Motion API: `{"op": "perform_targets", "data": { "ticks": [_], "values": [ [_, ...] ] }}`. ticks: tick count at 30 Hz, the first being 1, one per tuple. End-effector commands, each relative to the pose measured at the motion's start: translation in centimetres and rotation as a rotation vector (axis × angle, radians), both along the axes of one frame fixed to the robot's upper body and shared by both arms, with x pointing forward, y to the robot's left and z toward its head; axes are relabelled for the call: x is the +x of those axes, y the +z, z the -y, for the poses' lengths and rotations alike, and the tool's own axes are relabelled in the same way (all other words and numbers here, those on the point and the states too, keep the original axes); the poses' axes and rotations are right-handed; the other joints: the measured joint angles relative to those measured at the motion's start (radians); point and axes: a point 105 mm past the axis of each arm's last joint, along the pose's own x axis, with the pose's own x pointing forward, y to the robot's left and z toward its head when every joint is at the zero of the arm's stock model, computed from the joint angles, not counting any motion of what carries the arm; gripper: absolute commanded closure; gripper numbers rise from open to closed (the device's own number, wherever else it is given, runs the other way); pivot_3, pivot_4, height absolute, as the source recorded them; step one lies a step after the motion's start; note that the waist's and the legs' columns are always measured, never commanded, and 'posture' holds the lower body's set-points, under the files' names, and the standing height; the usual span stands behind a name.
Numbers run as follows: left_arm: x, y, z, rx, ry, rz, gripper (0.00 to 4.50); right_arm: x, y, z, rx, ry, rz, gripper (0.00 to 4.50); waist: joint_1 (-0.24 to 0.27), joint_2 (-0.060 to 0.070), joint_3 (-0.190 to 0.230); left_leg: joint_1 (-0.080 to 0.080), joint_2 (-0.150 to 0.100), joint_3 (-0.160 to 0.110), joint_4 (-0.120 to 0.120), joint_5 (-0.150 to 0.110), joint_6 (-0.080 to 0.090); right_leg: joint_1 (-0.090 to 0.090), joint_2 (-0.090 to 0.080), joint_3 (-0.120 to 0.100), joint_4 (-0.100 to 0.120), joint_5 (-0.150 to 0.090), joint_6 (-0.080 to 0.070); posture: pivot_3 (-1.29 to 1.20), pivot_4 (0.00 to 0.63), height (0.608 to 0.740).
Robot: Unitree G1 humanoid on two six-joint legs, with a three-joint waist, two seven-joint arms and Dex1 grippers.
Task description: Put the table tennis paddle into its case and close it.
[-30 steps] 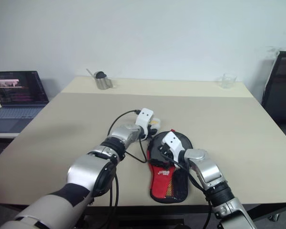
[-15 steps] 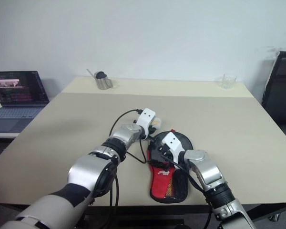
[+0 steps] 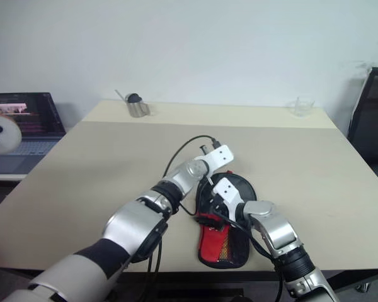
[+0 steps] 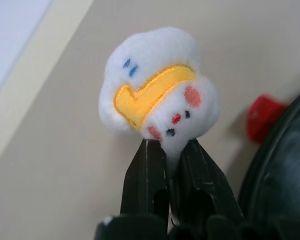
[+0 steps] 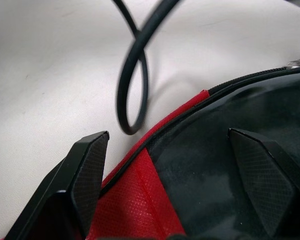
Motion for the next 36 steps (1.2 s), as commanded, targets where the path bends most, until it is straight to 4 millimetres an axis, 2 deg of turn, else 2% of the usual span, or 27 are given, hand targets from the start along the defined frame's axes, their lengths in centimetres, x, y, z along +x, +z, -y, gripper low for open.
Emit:
{"op": "perform_targets", "data": {
  "ticks": [1, 5, 9, 17, 22, 27, 34, 36],
  "values": [
    [-0.8, 2.9, 4.0, -0.005, -0.138, 0.121, 4.49, -0.8, -1.7, 0.1, -0.026, -0.006, -0.072, 0.33, 0.001, 0.0, 0.0, 0.0, 0.0, 0.0, -0.001, 0.0, 0.0, 0.0, 0.0, 0.0, 0.0, 0.0, 0.0, 0.0, 0.15, 0.74],
    [-2.3, 1.7, 6.5, 0.047, -0.243, 0.148, 4.49, -0.8, -1.6, 0.1, -0.019, -0.014, -0.075, 0.33, 0.003, 0.0, 0.0, -0.001, 0.0, -0.001, -0.001, 0.0, 0.0, 0.0, 0.0, -0.001, -0.002, 0.0, 0.0, 0.0, 0.15, 0.74],
    [-3.6, 1.5, 8.6, 0.065, -0.334, 0.187, 4.49, -0.9, -1.7, 0.0, -0.018, -0.017, -0.078, 0.33, 0.009, 0.0, 0.0, -0.002, -0.001, -0.001, -0.001, 0.0, 0.0, 0.0, 0.0, -0.002, -0.003, 0.0, 0.0, 0.0, 0.15, 0.74],
    [-5.4, 1.4, 11.3, 0.073, -0.431, 0.224, 4.49, -1.0, -1.7, -0.1, -0.017, -0.019, -0.079, 0.33, 0.02, 0.0, 0.0, -0.005, -0.001, -0.001, -0.002, -0.002, 0.004, 0.0, 0.0, -0.002, -0.011, 0.002, 0.004, 0.0, 0.15, 0.74],
    [-3.8, 1.0, 9.0, 0.066, -0.306, 0.171, 4.49, -1.0, -2.0, 0.0, -0.016, -0.025, -0.086, 0.33, 0.024, 0.0, 0.0, -0.006, -0.002, -0.001, -0.002, -0.002, 0.004, 0.0, 0.0, -0.002, -0.012, 0.002, 0.004, 0.0, 0.15, 0.74],
    [-1.5, 0.9, 5.1, -0.014, -0.078, 0.081, 4.49, -1.0, -1.9, -0.2, -0.017, -0.017, -0.085, 0.33, 0.021, 0.0, 0.0, -0.006, -0.001, -0.001, -0.001, -0.002, 0.004, 0.0, 0.0, -0.002, -0.011, 0.002, 0.004, 0.0, 0.15, 0.74],
    [-0.3, -0.2, 1.3, -0.066, 0.045, -0.015, 4.49, -0.8, -1.9, -0.2, -0.021, -0.004, -0.083, 0.33, 0.009, 0.0, 0.0, -0.005, 0.0, -0.001, -0.002, -0.002, 0.004, 0.0, 0.001, -0.002, -0.011, 0.002, 0.004, 0.0, 0.15, 0.74],
    [-0.3, -0.6, 0.8, -0.08, 0.061, -0.036, 4.49, -0.7, -1.9, -0.2, -0.02, 0.0, -0.083, 0.33, 0.004, 0.0, 0.0, -0.005, 0.0, -0.001, -0.002, -0.002, 0.004, 0.0, 0.001, -0.002, -0.01, 0.002, 0.004, 0.0, 0.15, 0.74]
  ]
}}
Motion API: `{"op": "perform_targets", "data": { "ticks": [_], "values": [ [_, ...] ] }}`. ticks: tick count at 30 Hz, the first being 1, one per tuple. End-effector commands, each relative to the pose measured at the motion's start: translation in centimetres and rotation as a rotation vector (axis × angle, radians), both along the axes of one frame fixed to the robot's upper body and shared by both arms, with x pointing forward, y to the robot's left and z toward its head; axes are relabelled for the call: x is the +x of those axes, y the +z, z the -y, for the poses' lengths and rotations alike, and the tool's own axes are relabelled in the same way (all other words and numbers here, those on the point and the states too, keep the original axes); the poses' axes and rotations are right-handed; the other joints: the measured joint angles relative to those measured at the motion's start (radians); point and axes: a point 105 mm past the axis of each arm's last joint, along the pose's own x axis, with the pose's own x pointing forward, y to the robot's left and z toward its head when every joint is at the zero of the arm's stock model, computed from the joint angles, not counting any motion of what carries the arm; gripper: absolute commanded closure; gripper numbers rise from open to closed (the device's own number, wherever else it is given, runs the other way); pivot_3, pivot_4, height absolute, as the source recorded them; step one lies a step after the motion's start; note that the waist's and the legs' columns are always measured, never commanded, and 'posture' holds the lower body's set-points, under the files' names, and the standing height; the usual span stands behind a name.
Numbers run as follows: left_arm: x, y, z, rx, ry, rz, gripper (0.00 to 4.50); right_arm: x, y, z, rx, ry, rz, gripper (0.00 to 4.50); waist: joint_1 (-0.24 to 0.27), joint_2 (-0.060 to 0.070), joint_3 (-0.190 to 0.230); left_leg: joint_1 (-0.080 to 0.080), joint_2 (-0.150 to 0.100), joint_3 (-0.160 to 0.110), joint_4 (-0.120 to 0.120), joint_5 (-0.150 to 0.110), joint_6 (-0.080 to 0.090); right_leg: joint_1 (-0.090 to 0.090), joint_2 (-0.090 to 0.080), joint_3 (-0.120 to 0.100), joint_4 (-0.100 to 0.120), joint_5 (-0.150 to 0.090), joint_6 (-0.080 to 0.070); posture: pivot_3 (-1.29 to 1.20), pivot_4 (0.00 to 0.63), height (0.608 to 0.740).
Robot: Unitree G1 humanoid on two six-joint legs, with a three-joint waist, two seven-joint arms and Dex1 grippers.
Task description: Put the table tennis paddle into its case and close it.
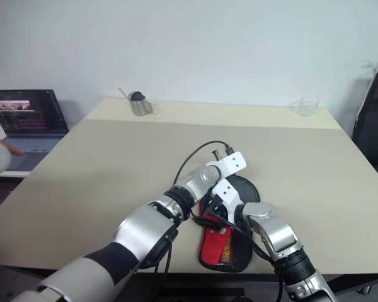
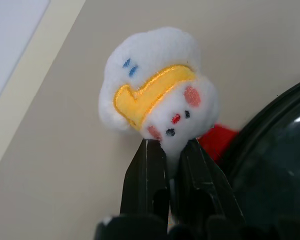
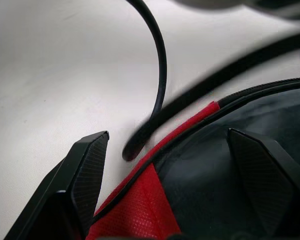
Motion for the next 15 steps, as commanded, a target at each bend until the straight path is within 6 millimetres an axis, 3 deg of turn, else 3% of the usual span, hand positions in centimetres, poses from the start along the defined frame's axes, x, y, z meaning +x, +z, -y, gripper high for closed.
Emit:
{"op": "perform_targets", "data": {
  "ticks": [1, 2, 5, 12, 15],
  "values": [
    [0.1, -0.3, -0.7, -0.045, 0.017, -0.039, 4.49, -0.5, -2.0, 0.1, -0.026, 0.011, -0.084, 0.33, -0.003, 0.0, 0.0, 0.0, 0.0, 0.0, 0.0, 0.0, 0.0, 0.0, 0.0, 0.0, 0.0, 0.0, 0.0, 0.0, 0.15, 0.74],
    [0.0, -1.0, -1.4, -0.047, 0.028, -0.07, 4.49, -0.5, -2.0, 0.0, -0.025, 0.015, -0.084, 0.33, -0.003, 0.0, 0.0, 0.0, 0.0, 0.0, 0.0, 0.0, 0.0, 0.0, 0.0, 0.0, 0.0, 0.0, 0.0, 0.0, 0.15, 0.74],
    [-0.4, -3.0, -3.0, -0.078, 0.05, -0.164, 3.57, -0.4, -1.9, -0.3, -0.031, 0.033, -0.081, 0.33, -0.006, 0.001, -0.003, 0.003, 0.0, 0.001, 0.0, 0.0, 0.0, 0.002, 0.0, 0.001, 0.001, 0.0, 0.0, 0.0, 0.15, 0.74],
    [-1.0, -4.3, -3.1, -0.062, 0.025, -0.213, 1.13, -0.2, -2.0, -0.4, -0.031, 0.04, -0.082, 0.33, -0.006, 0.002, -0.019, 0.004, 0.0, 0.002, -0.001, 0.0, 0.0, 0.002, 0.0, 0.002, 0.001, 0.0, 0.0, 0.0, 0.15, 0.74],
    [-1.2, -4.5, -3.2, -0.053, 0.016, -0.221, 1.13, -0.1, -2.0, -0.5, -0.029, 0.043, -0.083, 0.33, -0.005, 0.002, -0.021, 0.004, 0.0, 0.002, -0.002, 0.0, 0.0, 0.003, 0.0, 0.002, 0.0, 0.0, 0.0, 0.0, 0.15, 0.74]
  ]
}}
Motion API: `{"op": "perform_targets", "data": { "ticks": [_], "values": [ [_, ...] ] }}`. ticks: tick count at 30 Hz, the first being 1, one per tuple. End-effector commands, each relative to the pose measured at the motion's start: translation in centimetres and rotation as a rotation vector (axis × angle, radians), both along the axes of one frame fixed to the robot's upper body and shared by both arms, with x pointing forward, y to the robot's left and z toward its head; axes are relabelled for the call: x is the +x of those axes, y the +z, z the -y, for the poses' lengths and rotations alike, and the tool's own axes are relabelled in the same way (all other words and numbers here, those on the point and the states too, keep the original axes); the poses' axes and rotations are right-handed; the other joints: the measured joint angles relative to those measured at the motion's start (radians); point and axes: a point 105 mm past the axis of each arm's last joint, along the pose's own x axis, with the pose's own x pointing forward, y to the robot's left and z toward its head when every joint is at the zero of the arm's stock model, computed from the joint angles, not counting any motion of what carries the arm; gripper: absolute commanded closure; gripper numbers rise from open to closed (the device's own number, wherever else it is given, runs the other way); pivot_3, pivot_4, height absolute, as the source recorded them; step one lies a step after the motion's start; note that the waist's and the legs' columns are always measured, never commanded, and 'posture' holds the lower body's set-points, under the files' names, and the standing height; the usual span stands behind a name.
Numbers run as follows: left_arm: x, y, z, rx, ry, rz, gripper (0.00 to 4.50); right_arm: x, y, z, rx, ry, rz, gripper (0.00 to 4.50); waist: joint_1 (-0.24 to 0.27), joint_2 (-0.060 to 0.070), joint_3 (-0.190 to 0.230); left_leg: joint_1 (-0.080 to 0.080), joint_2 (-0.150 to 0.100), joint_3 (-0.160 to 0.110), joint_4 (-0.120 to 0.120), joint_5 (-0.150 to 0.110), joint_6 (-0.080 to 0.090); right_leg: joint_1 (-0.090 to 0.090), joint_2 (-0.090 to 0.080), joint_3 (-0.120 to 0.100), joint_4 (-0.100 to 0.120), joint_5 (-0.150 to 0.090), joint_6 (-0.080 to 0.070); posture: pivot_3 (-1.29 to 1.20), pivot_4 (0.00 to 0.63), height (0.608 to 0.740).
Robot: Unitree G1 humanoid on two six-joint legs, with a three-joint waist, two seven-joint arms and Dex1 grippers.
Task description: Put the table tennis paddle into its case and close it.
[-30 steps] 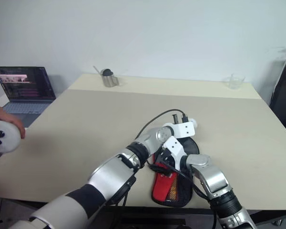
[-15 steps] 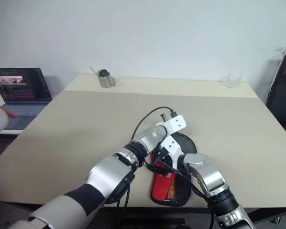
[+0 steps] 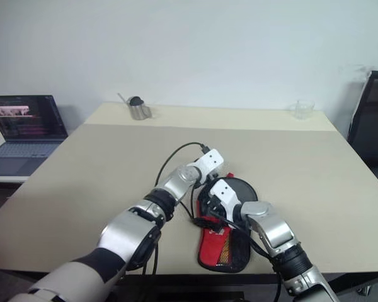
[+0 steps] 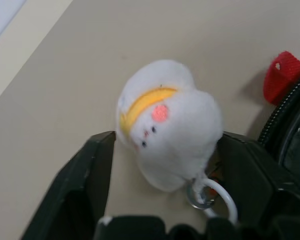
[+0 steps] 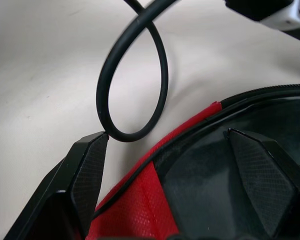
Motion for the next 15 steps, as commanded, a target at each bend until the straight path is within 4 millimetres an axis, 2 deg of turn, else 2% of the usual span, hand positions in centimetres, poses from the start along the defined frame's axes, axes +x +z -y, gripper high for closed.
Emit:
{"op": "perform_targets", "data": {
  "ticks": [1, 4, 9, 15],
  "values": [
    [-1.3, -2.9, 0.5, 0.03, -0.04, -0.109, 1.13, -0.4, -1.4, -0.3, -0.016, 0.009, -0.055, 0.33, 0.0, 0.0, 0.0, 0.0, 0.0, 0.0, 0.0, 0.0, 0.0, 0.0, 0.0, 0.0, 0.0, 0.0, 0.0, 0.0, 0.15, 0.74],
    [-1.2, -2.6, 0.6, 0.004, -0.022, -0.116, 1.13, -0.5, -1.4, -0.4, -0.015, 0.013, -0.055, 0.33, 0.0, 0.0, -0.001, 0.0, 0.0, 0.0, 0.0, 0.0, 0.0, 0.0, 0.0, 0.0, 0.0, 0.0, 0.0, 0.0, 0.15, 0.74],
    [-1.0, -1.2, 1.9, -0.162, 0.034, -0.162, 1.13, -0.6, -1.4, -0.3, -0.018, 0.021, -0.055, 0.33, 0.002, 0.0, -0.001, 0.0, 0.0, 0.0, 0.0, 0.0, 0.0, 0.0, 0.0, 0.0, 0.0, 0.0, 0.0, 0.0, 0.15, 0.74],
    [-1.2, -1.1, 2.7, -0.21, 0.058, -0.188, 1.13, -0.8, -1.4, -0.2, -0.021, 0.019, -0.055, 0.33, 0.01, 0.0, -0.001, -0.001, -0.001, 0.0, 0.0, 0.0, 0.0, 0.0, 0.001, 0.0, -0.001, 0.0, 0.0, 0.0, 0.15, 0.74]
  ]
}}
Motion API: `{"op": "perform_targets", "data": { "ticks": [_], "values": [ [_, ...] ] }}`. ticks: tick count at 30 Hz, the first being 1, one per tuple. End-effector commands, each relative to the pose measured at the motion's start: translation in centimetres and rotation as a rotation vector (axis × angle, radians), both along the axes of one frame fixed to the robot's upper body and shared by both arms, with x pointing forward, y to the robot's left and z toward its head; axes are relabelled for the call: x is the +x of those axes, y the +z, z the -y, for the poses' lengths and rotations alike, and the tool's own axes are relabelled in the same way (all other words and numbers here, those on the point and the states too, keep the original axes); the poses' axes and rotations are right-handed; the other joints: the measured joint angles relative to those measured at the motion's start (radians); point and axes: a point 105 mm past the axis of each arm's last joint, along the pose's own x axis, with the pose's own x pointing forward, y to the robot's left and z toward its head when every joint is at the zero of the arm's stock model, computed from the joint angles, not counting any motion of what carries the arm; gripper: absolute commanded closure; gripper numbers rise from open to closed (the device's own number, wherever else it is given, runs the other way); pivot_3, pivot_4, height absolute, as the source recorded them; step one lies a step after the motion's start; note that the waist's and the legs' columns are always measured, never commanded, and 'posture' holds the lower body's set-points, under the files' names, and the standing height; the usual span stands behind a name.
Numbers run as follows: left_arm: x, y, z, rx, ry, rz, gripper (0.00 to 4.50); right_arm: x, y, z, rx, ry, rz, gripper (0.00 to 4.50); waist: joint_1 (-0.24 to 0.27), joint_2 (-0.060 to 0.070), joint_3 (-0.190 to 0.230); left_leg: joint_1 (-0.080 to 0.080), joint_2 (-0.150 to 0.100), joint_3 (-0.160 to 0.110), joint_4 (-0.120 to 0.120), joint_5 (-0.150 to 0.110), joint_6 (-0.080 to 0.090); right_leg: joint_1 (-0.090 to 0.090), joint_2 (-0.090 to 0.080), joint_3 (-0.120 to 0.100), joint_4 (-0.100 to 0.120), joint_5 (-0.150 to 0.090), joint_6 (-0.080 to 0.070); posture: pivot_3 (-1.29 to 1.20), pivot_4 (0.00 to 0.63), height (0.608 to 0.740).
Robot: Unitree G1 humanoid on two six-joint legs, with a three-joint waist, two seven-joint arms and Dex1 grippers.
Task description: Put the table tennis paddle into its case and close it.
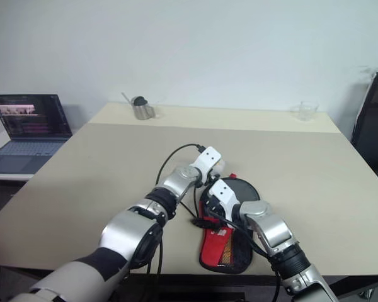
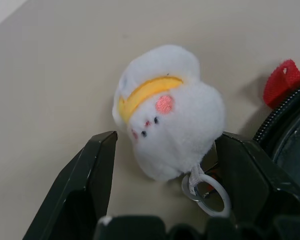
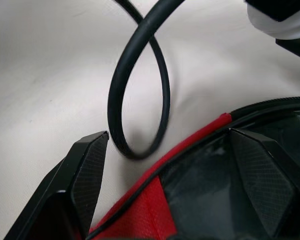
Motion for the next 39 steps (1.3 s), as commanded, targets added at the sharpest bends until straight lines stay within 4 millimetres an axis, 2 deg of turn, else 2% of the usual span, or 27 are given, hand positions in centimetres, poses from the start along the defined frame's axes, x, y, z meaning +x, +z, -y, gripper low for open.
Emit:
{"op": "perform_targets", "data": {
  "ticks": [1, 2, 7, 9, 10, 17, 19, 23, 29, 39],
  "values": [
    [-1.1, -0.9, 2.6, -0.038, -0.052, -0.051, 1.52, -0.8, -1.4, 0.1, -0.02, 0.008, -0.058, 0.33, 0.005, 0.0, 0.0, 0.0, 0.0, 0.0, 0.0, 0.0, 0.0, 0.0, 0.0, 0.0, 0.0, 0.0, 0.0, 0.0, 0.15, 0.74],
    [-1.2, -0.8, 2.9, -0.04, -0.064, -0.051, 1.75, -0.8, -1.4, 0.1, -0.02, 0.006, -0.059, 0.33, 0.007, 0.0, 0.0, 0.0, 0.0, 0.0, 0.0, 0.0, 0.0, 0.0, 0.0, 0.0, 0.0, 0.0, 0.0, 0.0, 0.15, 0.74],
    [-1.1, 0.0, 3.7, -0.018, -0.086, -0.005, 3.61, -1.0, -1.4, 0.3, -0.016, -0.015, -0.071, 0.33, 0.019, 0.0, 0.0, 0.0, 0.0, 0.0, 0.0, 0.0, 0.0, 0.0, 0.0, 0.0, 0.0, 0.0, 0.0, 0.0, 0.15, 0.74],
    [-0.9, 0.6, 4.2, 0.046, -0.115, 0.049, 4.32, -1.3, -1.4, 0.3, -0.016, -0.014, -0.078, 0.33, 0.02, 0.0, 0.0, 0.0, 0.0, 0.0, 0.0, 0.0, 0.0, 0.0, 0.0, 0.0, 0.0, 0.0, 0.0, 0.0, 0.15, 0.74],
    [-0.9, 0.9, 4.3, 0.064, -0.122, 0.066, 4.46, -1.5, -1.4, 0.3, -0.018, -0.014, -0.083, 0.33, 0.02, 0.0, 0.0, 0.0, 0.0, 0.0, 0.0, 0.0, 0.0, 0.0, 0.0, 0.0, 0.0, 0.0, 0.0, 0.0, 0.15, 0.74],
    [-0.6, 2.8, 5.5, 0.194, -0.182, 0.211, 4.46, -2.0, -1.4, 0.4, -0.021, -0.02, -0.099, 0.33, 0.02, 0.0, 0.0, -0.001, 0.0, 0.0, 0.0, 0.0, 0.0, -0.001, 0.0, 0.0, 0.0, 0.0, 0.0, 0.0, 0.15, 0.74],
    [-0.8, 3.6, 6.6, 0.248, -0.223, 0.286, 4.46, -2.1, -1.4, 0.5, -0.022, -0.022, -0.1, 0.33, 0.019, 0.0, 0.0, -0.001, 0.0, 0.0, 0.0, 0.0, 0.0, -0.001, 0.0, 0.0, 0.0, 0.0, 0.0, 0.0, 0.15, 0.74],
    [-1.7, 4.4, 9.0, 0.244, -0.308, 0.364, 4.46, -2.1, -1.3, 0.5, -0.021, -0.028, -0.104, 0.33, 0.019, 0.0, 0.0, -0.001, 0.0, 0.0, 0.0, 0.0, 0.0, -0.001, 0.0, 0.0, -0.001, 0.0, 0.0, 0.0, 0.15, 0.74],
    [-3.9, 3.5, 12.3, 0.276, -0.454, 0.412, 4.46, -2.3, -1.3, 0.6, -0.014, -0.044, -0.11, 0.33, 0.021, 0.001, 0.0, -0.001, 0.0, 0.0, -0.001, 0.0, 0.0, -0.002, 0.0, 0.0, -0.001, 0.0, 0.0, 0.0, 0.15, 0.74],
    [-5.9, 2.7, 14.8, 0.3, -0.579, 0.452, 4.46, -2.6, -1.3, 0.6, -0.007, -0.063, -0.119, 0.33, 0.023, 0.001, 0.0, -0.001, -0.001, 0.0, -0.001, 0.0, 0.0, -0.001, -0.001, 0.0, -0.002, 0.0, 0.0, 0.0, 0.15, 0.74]
  ]
}}
